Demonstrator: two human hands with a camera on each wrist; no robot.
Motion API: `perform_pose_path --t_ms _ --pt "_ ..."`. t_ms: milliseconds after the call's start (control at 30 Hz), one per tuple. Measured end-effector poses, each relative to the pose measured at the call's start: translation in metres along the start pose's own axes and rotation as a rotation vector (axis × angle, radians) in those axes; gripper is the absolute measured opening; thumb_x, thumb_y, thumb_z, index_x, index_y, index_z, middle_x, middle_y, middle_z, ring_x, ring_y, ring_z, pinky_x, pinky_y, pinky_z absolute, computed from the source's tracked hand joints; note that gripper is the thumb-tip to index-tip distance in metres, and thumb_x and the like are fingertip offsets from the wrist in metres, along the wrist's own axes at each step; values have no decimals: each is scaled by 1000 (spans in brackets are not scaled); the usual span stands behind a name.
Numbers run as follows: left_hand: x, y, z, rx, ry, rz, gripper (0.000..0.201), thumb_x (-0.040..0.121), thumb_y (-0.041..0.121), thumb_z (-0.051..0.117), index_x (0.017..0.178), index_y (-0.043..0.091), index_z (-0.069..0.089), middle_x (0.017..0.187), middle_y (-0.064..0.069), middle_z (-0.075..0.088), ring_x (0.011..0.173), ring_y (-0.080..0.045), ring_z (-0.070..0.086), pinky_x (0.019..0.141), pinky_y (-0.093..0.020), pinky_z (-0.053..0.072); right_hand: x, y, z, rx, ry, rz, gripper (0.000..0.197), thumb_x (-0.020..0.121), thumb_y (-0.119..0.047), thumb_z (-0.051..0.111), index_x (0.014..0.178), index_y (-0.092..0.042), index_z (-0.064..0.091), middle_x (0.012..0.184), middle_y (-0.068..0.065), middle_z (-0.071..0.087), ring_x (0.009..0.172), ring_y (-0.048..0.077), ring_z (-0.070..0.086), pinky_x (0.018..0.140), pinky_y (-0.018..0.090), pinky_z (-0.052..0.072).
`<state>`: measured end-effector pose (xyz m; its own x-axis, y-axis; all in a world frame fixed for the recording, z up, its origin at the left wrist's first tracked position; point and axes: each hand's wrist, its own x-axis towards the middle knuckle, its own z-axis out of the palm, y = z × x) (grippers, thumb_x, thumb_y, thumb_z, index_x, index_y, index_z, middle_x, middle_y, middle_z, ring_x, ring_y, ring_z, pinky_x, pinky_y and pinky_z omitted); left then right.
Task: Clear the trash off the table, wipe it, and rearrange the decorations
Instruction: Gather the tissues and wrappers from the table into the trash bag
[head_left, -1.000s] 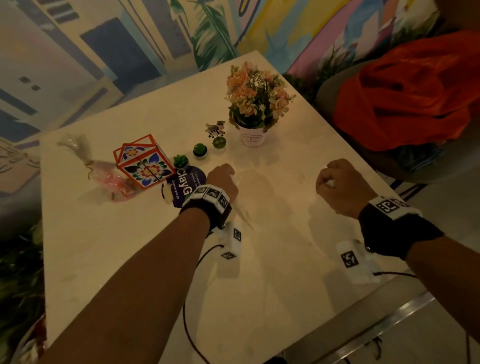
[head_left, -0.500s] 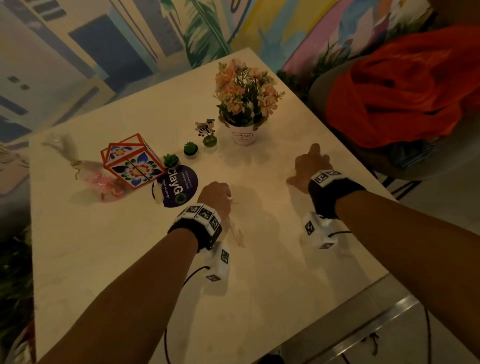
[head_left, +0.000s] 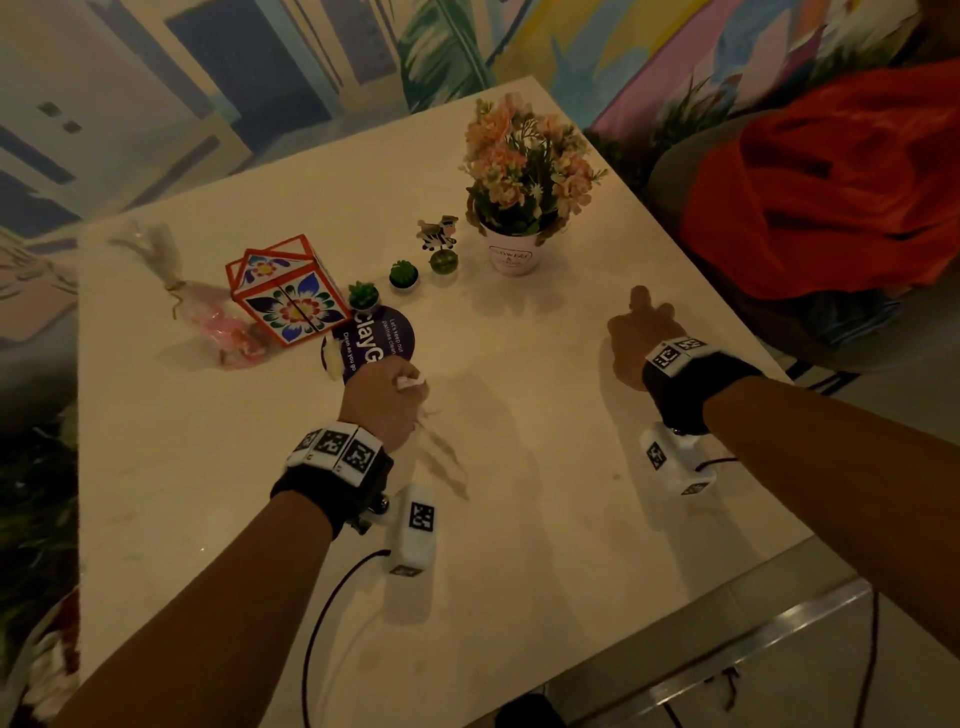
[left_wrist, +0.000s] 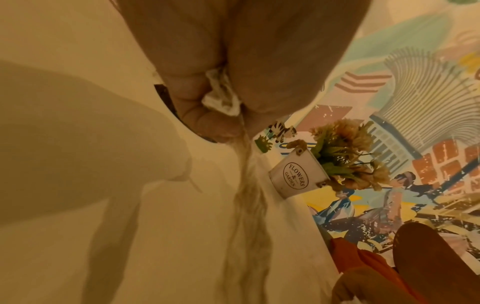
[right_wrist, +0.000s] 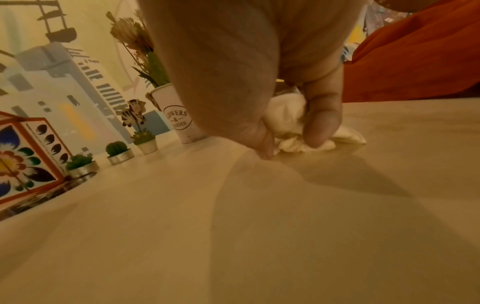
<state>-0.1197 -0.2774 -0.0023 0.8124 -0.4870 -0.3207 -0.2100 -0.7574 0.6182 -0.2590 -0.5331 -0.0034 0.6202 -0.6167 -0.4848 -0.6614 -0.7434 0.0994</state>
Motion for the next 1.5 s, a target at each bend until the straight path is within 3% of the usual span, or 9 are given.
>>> perform_pose_path --t_ms 133,267,433,600,867,1100,1300,1400,1500 --pt "-7 -10 -13 -8 24 8 7 87 19 64 90 15 59 89 -13 63 80 -33 63 76 -45 56 -1 50 -9 73 88 3 32 87 -13 49 119 -13 48 146 16 20 126 41 35 100 43 40" --pt "-15 -15 -23 -56 44 23 6 88 14 63 88 9 59 78 -12 60 60 -25 58 61 -34 54 -22 82 -28 222 265 -13 18 87 -5 55 104 -6 60 139 20 26 115 45 42 98 44 41" --pt "-29 -26 -39 -66 80 19 5 88 13 63 88 9 60 68 -6 57 54 -19 54 48 -22 39 -51 61 -37 305 351 -158 10 86 -5 60 95 -9 63 140 16 28 115 42 43 95 41 42" --pt "-42 -48 -67 -65 107 -26 5 88 12 63 89 7 62 68 -7 58 54 -17 55 47 -19 38 -78 10 -38 349 328 -309 7 89 -10 57 91 -15 61 141 13 27 115 40 45 100 39 38" --pt "-89 -126 -134 -97 249 -138 5 89 13 62 85 9 62 69 -10 61 58 -22 56 50 -23 40 -116 -107 -35 292 246 -632 9 88 -17 54 96 -20 59 139 10 27 109 37 49 90 46 47" --pt "-128 -248 -215 -75 374 -244 6 90 17 61 88 12 62 79 -9 63 73 -27 60 61 -30 45 -158 -253 -25 241 250 -853 11 90 -17 54 99 -17 60 137 13 36 118 34 47 97 45 44" --pt "-140 -393 -287 -26 316 -323 8 90 20 62 92 12 63 92 -12 63 85 -32 62 77 -44 53 -228 -404 -6 308 185 -902 5 90 -18 55 92 -20 59 136 8 32 105 34 52 85 38 46" --pt "-146 -454 -303 -5 245 -370 8 91 19 59 95 11 60 93 -13 62 79 -30 61 66 -35 47 -260 -478 14 366 117 -959 14 89 -13 53 84 -26 50 128 8 34 105 34 53 79 37 46" --pt "-147 -508 -309 -15 208 -427 9 92 22 59 96 14 59 101 -12 62 88 -32 60 67 -36 47 -282 -542 44 368 13 -936 8 92 -16 50 90 -23 49 134 8 29 101 33 51 79 34 43"
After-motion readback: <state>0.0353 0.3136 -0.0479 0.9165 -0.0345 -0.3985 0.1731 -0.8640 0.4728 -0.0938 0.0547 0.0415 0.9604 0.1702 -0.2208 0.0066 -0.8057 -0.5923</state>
